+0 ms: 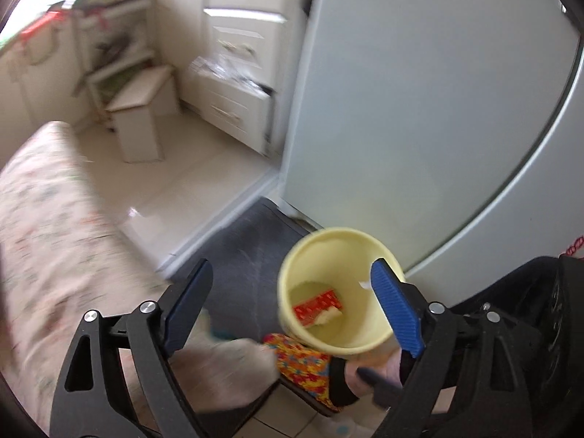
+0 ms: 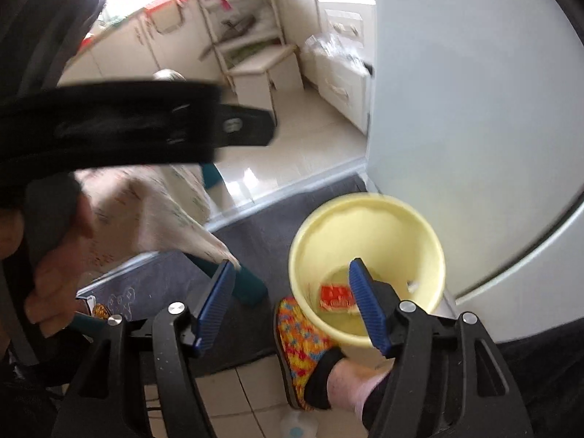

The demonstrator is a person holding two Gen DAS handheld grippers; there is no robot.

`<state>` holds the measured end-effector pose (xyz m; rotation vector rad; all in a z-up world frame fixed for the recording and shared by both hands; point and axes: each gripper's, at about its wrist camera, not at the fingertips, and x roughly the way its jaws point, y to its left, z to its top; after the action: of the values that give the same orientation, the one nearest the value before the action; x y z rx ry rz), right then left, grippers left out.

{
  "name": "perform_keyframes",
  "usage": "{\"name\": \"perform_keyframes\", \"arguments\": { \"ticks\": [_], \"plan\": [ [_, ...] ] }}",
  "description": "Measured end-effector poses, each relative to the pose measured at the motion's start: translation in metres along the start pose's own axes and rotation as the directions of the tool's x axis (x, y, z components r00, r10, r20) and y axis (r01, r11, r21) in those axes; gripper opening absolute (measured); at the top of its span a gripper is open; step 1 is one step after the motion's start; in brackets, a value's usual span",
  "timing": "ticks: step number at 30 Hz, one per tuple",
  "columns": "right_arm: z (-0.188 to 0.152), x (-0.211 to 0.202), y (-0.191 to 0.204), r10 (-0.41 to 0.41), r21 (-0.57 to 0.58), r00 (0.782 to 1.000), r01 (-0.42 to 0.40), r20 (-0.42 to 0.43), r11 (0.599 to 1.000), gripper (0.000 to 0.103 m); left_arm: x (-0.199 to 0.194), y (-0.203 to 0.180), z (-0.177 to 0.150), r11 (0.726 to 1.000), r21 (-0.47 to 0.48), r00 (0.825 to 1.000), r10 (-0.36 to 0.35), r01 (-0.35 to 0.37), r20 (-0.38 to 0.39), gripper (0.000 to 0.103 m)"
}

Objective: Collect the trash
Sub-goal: 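Open the right gripper over the yellow bin while the left gripper releases the tissue, then grasp the white plastic bag with the left gripper while the right gripper grasps an orange peel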

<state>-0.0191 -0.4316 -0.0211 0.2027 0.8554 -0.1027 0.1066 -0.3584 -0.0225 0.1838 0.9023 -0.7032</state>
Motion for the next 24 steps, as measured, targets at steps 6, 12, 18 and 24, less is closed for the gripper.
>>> {"name": "perform_keyframes", "arguments": {
  "ticks": [6, 12, 18, 24],
  "plan": [
    [0.005, -0.022, 0.043, 0.073, -0.139, 0.986, -0.052, 0.15, 0.989, 0.069, -0.085, 0.068, -0.035, 0.977, -0.112, 0.972, 0.197, -0.183, 0.125, 0.091],
    [0.007, -0.016, 0.096, 0.201, -0.284, 0.968, -0.153, 0.149, 0.946, 0.072, -0.162, 0.187, -0.094, 0.837, -0.368, 0.884, 0.461, -0.404, 0.078, 0.092],
    [0.003, -0.013, 0.164, 0.325, -0.41, 0.941, -0.259, 0.098, 0.875, 0.072, -0.24, 0.307, -0.148, 0.554, -0.692, 0.787, 0.617, -0.463, -0.032, 0.092],
    [0.0, -0.005, 0.231, 0.431, -0.477, 0.902, -0.37, 0.02, 0.797, 0.072, -0.275, 0.404, -0.179, 0.356, -0.786, 0.714, 0.684, -0.506, -0.15, 0.092]
  ]
}}
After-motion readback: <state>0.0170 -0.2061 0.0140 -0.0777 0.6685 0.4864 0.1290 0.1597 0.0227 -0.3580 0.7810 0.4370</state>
